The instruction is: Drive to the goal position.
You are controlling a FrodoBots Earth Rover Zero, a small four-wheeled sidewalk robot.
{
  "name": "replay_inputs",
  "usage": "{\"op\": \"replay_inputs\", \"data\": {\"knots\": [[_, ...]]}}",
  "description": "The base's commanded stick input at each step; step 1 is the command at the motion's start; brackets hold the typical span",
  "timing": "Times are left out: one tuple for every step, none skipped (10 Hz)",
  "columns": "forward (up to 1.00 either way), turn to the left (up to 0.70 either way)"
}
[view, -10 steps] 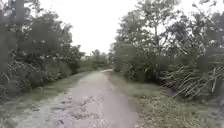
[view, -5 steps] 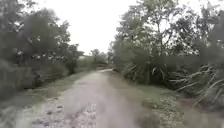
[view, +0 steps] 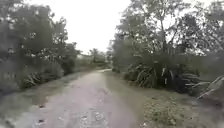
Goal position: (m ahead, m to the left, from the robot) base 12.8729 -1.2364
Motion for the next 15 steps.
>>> {"op": "replay_inputs", "data": {"knots": [[0.70,0.00],[0.70,0.00],[0.70,0.00],[0.70,0.00],[0.70,0.00],[0.70,0.00],[0.70,0.00],[0.70,0.00],[0.70,0.00],[0.70,0.00],[0.70,0.08],[0.70,0.34],[0.70,0.35],[0.70,0.35],[0.70,0.05]]}}
